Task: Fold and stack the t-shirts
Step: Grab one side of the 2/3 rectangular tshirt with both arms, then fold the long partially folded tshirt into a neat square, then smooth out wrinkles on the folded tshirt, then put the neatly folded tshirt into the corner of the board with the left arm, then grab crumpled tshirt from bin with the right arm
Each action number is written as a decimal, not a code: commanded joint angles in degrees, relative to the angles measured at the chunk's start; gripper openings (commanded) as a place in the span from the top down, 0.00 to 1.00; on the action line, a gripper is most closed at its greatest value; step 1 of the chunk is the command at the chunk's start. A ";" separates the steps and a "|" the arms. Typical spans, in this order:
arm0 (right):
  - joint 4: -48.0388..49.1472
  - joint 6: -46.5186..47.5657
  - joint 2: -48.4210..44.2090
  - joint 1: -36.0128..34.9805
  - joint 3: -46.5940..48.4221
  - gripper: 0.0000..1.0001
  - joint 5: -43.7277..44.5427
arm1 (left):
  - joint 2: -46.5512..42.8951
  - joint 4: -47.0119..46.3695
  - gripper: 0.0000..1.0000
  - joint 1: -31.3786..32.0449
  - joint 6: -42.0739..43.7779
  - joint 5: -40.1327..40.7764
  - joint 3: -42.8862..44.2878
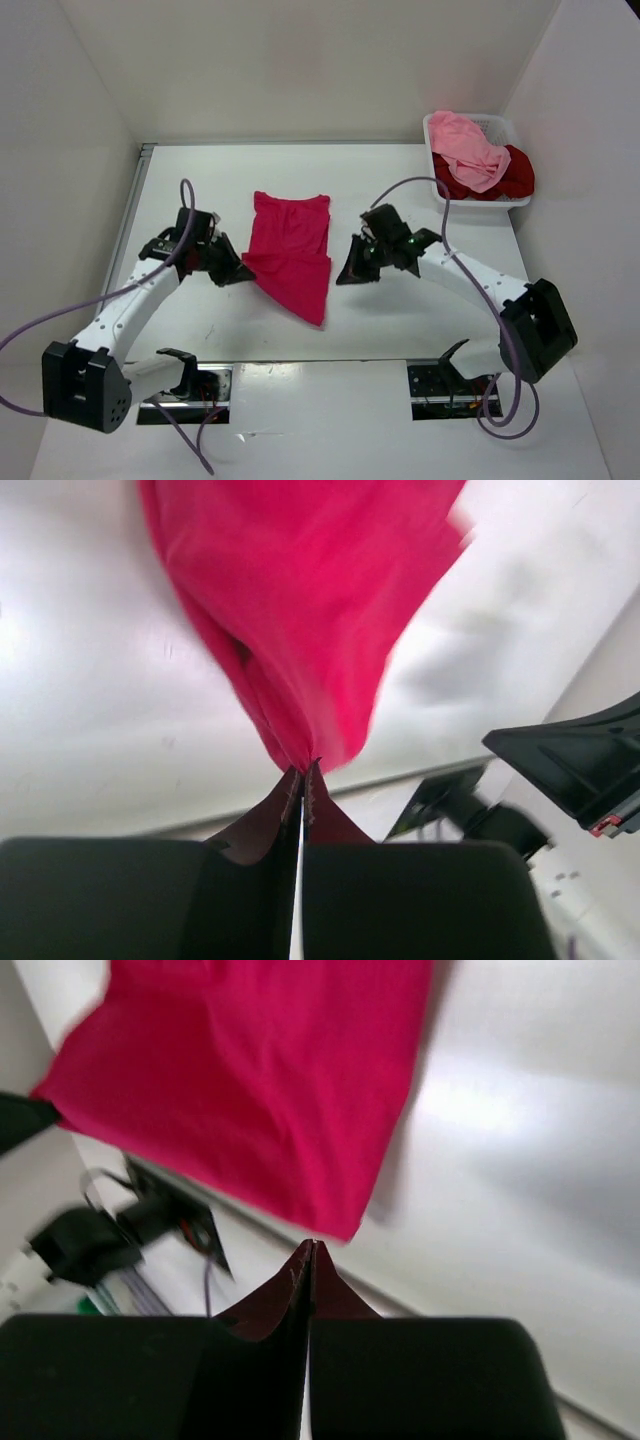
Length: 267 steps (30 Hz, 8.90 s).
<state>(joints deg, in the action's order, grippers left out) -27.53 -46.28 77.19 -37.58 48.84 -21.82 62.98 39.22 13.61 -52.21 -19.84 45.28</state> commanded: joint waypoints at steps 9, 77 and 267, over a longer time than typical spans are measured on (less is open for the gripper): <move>8.09 2.17 9.73 -0.47 0.56 0.61 -3.84 | 2.51 -3.54 1.00 -4.47 2.28 -2.05 -2.80; 0.28 4.61 6.29 -3.92 4.93 1.00 -0.94 | -0.51 -0.29 1.00 -2.09 0.53 -1.08 -4.51; -1.74 6.99 50.69 49.10 70.33 0.39 30.43 | 21.66 -29.20 0.52 11.79 10.28 -1.08 6.14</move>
<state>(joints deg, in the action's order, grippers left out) -28.91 -38.33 127.17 11.25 114.21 6.57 83.29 11.05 25.28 -43.46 -19.09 50.15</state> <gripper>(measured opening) 0.605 0.482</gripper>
